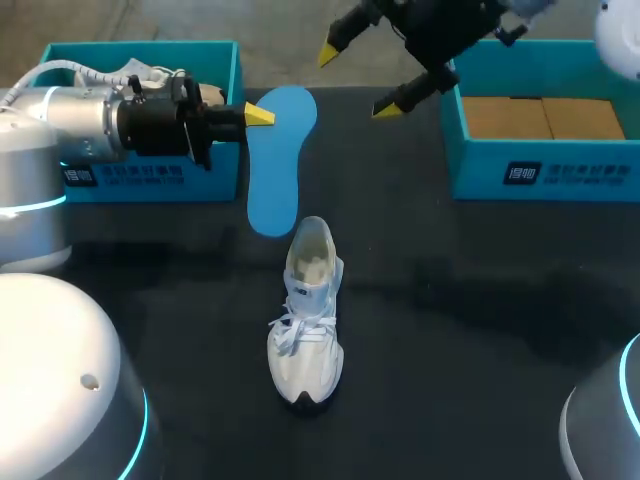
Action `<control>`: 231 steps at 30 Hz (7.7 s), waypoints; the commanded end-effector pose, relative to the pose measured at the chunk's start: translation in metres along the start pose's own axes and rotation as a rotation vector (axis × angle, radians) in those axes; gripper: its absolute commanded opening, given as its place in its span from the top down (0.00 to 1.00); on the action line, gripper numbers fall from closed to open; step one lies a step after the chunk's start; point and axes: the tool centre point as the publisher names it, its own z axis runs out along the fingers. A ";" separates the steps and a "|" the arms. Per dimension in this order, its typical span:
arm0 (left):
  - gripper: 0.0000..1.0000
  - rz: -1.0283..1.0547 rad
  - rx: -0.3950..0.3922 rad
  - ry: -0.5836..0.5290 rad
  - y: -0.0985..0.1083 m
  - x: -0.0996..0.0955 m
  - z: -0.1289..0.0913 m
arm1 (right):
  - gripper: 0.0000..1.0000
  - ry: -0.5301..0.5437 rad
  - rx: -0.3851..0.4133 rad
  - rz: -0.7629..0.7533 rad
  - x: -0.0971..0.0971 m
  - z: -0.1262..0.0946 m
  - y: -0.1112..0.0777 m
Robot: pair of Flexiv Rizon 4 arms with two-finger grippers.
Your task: Take the shoe out of the shoebox, open the shoe tongue, remove and reinsert the insole, then place the shoe into the shoebox
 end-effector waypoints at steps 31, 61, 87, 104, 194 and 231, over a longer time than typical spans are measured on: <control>1.00 0.000 0.001 -0.004 0.001 0.000 0.000 | 0.00 0.489 -0.031 -0.182 -0.047 0.021 0.004; 1.00 0.591 -0.010 0.052 -0.016 0.029 -0.012 | 0.00 0.483 -0.008 -0.173 -0.061 0.025 0.008; 1.00 1.680 0.037 0.171 -0.021 0.042 0.001 | 0.00 0.483 -0.008 -0.173 -0.061 0.025 0.008; 1.00 2.326 0.125 0.292 -0.017 0.037 0.000 | 0.00 0.483 -0.008 -0.173 -0.061 0.025 0.008; 1.00 3.329 -0.072 0.380 -0.002 0.013 0.029 | 0.00 0.459 0.020 -0.196 -0.050 0.037 0.014; 1.00 3.329 -0.072 0.380 -0.002 0.013 0.029 | 0.00 0.468 0.038 -0.219 -0.043 0.062 0.008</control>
